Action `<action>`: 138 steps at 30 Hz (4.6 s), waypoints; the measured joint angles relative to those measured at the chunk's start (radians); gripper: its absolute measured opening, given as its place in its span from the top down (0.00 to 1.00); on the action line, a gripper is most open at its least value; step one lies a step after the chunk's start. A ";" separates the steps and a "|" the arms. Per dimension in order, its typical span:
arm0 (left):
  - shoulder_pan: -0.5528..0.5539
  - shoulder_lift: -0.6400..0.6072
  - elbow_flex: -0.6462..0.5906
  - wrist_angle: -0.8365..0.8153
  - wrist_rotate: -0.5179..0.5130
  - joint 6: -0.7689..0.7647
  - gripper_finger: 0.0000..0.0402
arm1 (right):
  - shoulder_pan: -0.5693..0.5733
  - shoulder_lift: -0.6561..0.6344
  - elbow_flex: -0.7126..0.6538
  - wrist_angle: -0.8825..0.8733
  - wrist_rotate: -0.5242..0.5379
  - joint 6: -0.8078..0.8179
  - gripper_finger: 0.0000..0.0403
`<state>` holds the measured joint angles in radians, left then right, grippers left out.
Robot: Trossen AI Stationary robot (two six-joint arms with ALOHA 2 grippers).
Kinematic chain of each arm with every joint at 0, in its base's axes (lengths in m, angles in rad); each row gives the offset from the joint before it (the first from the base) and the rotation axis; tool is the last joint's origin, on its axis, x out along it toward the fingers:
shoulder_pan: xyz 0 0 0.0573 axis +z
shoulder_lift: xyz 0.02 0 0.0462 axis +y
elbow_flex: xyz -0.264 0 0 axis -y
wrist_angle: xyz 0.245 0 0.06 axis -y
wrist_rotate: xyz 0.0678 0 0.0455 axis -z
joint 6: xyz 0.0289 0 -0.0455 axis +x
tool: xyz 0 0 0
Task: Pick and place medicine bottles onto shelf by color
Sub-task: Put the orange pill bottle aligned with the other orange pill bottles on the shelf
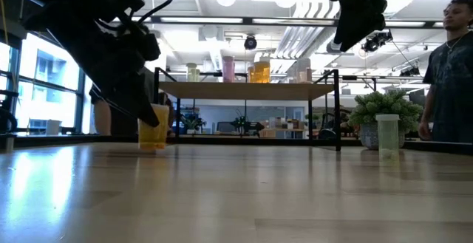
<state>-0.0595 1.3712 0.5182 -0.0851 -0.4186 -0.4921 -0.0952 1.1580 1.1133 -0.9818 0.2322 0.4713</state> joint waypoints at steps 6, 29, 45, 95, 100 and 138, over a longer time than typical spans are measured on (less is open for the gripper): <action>0.000 0.000 0.000 -0.001 0.028 -0.001 0.54 | 0.000 0.000 0.000 0.000 0.000 0.000 0.50; 0.000 0.000 0.000 -0.025 0.099 -0.003 0.30 | 0.000 0.000 0.000 0.000 0.000 0.000 0.50; 0.001 0.000 0.000 -0.083 0.263 -0.034 0.30 | 0.000 0.000 0.000 0.000 0.000 0.000 0.50; 0.097 -0.285 0.001 -0.236 0.131 -0.054 0.30 | 0.000 0.000 0.001 0.004 0.000 0.000 0.50; 0.099 -0.233 0.001 -0.192 0.154 -0.049 0.30 | 0.000 0.000 0.001 0.004 0.001 0.000 0.50; 0.099 -0.227 -0.002 -0.181 0.177 -0.043 0.30 | 0.000 0.000 0.001 0.008 0.000 0.000 0.50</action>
<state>0.0391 1.1442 0.5158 -0.2665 -0.2420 -0.5350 -0.0952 1.1584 1.1141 -0.9738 0.2325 0.4709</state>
